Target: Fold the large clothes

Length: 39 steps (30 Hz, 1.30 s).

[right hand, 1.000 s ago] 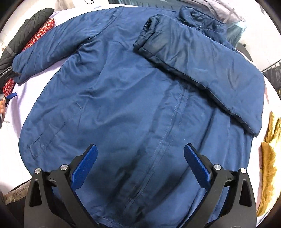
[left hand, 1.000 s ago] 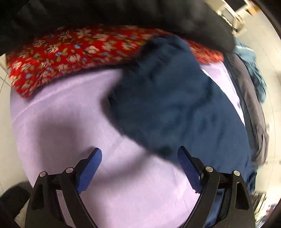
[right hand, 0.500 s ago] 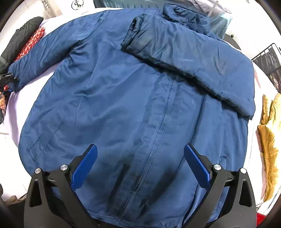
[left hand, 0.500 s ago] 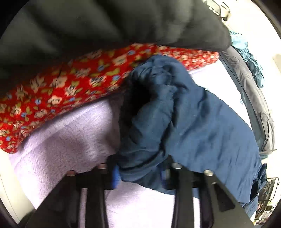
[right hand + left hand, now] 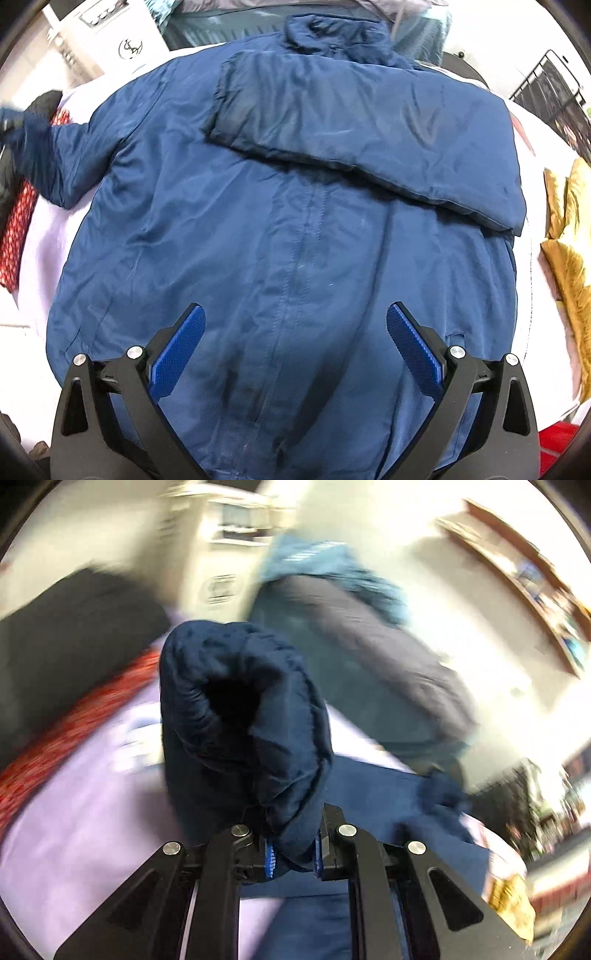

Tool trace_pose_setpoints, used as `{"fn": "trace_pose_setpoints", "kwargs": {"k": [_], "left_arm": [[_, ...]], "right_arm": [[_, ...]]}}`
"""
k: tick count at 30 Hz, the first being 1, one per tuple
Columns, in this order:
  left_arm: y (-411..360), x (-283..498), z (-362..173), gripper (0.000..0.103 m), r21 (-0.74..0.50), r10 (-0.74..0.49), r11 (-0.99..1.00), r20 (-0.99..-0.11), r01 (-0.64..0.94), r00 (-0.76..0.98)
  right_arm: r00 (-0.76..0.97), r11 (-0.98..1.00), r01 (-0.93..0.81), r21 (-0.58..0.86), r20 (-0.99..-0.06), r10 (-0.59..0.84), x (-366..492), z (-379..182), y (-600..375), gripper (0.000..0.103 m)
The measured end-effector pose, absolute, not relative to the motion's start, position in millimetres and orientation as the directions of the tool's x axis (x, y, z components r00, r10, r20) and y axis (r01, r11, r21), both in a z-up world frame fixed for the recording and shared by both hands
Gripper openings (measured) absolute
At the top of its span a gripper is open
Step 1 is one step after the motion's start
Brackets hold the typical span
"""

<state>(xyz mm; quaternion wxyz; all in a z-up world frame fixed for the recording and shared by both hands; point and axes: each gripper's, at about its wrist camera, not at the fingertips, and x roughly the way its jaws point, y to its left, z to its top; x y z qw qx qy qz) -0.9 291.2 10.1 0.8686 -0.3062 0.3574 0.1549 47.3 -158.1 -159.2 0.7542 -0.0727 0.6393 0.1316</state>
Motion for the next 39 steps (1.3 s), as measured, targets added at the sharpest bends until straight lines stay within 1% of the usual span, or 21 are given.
{"fn": "trace_pose_setpoints", "kwargs": {"k": [4, 6, 9, 11, 13, 16, 17, 18, 19, 20, 21, 22, 24, 26, 29, 32, 35, 37, 39], "left_arm": [[191, 74, 31, 0.014, -0.440, -0.118, 0.851, -0.692, -0.286, 0.713], [127, 114, 31, 0.014, -0.426, -0.202, 0.889, -0.696, -0.169, 0.689], [48, 154, 24, 0.014, -0.404, -0.292, 0.914, -0.706, -0.028, 0.645], [4, 192, 7, 0.014, -0.396, -0.325, 0.918, -0.732, 0.016, 0.599], [-31, 215, -12, 0.014, -0.401, -0.349, 0.916, -0.769, 0.020, 0.536], [-69, 239, -37, 0.014, -0.360, -0.328, 0.933, -0.820, 0.021, 0.469], [-80, 246, -47, 0.020, -0.339, -0.316, 0.940, -0.842, 0.027, 0.438], [-90, 252, -57, 0.029, -0.340, -0.325, 0.940, -0.854, 0.038, 0.405], [-84, 242, -68, 0.038, -0.347, -0.337, 0.937, -0.858, 0.048, 0.387], [-86, 236, -76, 0.053, -0.363, -0.363, 0.929, -0.860, 0.070, 0.359], [-87, 235, -78, 0.070, -0.366, -0.370, 0.927, -0.863, 0.081, 0.344], [-87, 231, -82, 0.081, -0.363, -0.371, 0.928, -0.868, 0.088, 0.330], [-89, 220, -80, 0.082, -0.377, -0.394, 0.919, -0.860, 0.114, 0.324], [-86, 212, -79, 0.087, -0.378, -0.401, 0.916, -0.856, 0.133, 0.326], [-72, 197, -75, 0.087, -0.350, -0.366, 0.930, -0.860, 0.112, 0.355], [-27, 182, -82, 0.087, -0.304, -0.281, 0.953, -0.880, 0.002, 0.382], [39, 169, -94, 0.086, -0.252, -0.168, 0.951, -0.906, -0.177, 0.389], [72, 162, -99, 0.086, -0.208, -0.099, 0.944, -0.919, -0.257, 0.381], [98, 159, -108, 0.087, -0.209, -0.089, 0.927, -0.930, -0.313, 0.358]], "right_arm": [[0.159, 0.969, -0.235, 0.082, -0.980, 0.122, 55, -158, -186, 0.097], [0.162, 0.976, -0.199, 0.090, -0.979, 0.123, 58, -159, -203, 0.097], [0.164, 0.989, -0.117, 0.092, -0.980, 0.110, 63, -162, -237, 0.097], [0.165, 0.994, -0.049, 0.096, -0.981, 0.103, 65, -164, -262, 0.097], [0.160, 0.995, 0.018, 0.102, -0.982, 0.097, 66, -168, -286, 0.097], [0.149, 0.990, 0.099, 0.097, -0.985, 0.082, 62, -176, -316, 0.097], [0.143, 0.988, 0.122, 0.099, -0.986, 0.081, 61, -179, -324, 0.097], [0.139, 0.985, 0.137, 0.100, -0.987, 0.081, 60, -181, -330, 0.097], [0.130, 0.982, 0.160, 0.101, -0.988, 0.081, 59, -185, -338, 0.097], [0.123, 0.979, 0.174, 0.103, -0.989, 0.082, 59, -187, -342, 0.097], [0.117, 0.977, 0.185, 0.105, -0.990, 0.084, 58, -189, -345, 0.097], [0.113, 0.975, 0.194, 0.105, -0.990, 0.084, 58, -191, -348, 0.097], [0.112, 0.974, 0.202, 0.105, -0.990, 0.084, 60, -192, -350, 0.097], [0.116, 0.974, 0.198, 0.108, -0.990, 0.086, 65, -192, -347, 0.097], [0.131, 0.981, 0.161, 0.110, -0.987, 0.089, 77, -187, -337, 0.097], [0.150, 0.988, 0.101, 0.116, -0.984, 0.100, 93, -181, -319, 0.097], [0.165, 0.992, 0.017, 0.125, -0.979, 0.120, 113, -176, -296, 0.097], [0.184, 0.992, -0.049, 0.119, -0.975, 0.126, 128, -171, -275, 0.097], [0.211, 0.988, -0.104, 0.112, -0.969, 0.132, 141, -166, -259, 0.097]]}}
